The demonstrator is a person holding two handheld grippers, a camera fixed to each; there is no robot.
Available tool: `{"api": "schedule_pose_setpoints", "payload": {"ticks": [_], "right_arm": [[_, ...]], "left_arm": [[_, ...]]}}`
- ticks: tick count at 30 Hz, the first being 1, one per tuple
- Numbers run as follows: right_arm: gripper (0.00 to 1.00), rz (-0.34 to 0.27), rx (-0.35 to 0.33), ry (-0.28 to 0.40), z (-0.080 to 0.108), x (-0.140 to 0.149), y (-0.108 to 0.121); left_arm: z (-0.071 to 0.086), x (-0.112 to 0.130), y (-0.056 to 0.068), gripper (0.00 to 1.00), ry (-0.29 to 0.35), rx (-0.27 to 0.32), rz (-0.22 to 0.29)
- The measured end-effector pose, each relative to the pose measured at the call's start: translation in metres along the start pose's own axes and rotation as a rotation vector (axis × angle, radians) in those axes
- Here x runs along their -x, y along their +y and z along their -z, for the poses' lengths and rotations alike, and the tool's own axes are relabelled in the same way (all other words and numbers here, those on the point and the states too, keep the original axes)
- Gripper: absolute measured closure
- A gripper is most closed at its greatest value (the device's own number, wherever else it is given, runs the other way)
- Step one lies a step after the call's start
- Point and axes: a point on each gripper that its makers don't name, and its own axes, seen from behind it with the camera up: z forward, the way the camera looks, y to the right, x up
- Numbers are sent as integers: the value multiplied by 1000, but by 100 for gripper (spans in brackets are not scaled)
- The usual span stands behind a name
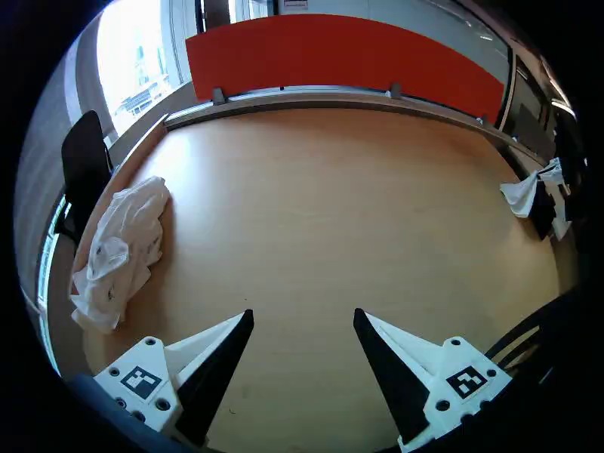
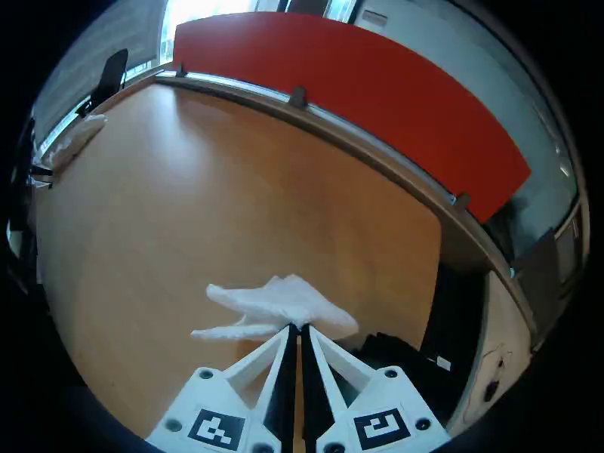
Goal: Fold towel
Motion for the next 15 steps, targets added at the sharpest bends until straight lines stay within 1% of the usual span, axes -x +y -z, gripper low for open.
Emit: {"api": "schedule_pose_setpoints", "payload": {"ticks": [9,15], "right_arm": [[96,-35,5,-66,-2,45,-4],[96,-58,9,-124,-6,77,-6]], "left_arm": [[1,3,1,2,-3,0,-4],[3,5,1,1,-5,-2,-8]]}}
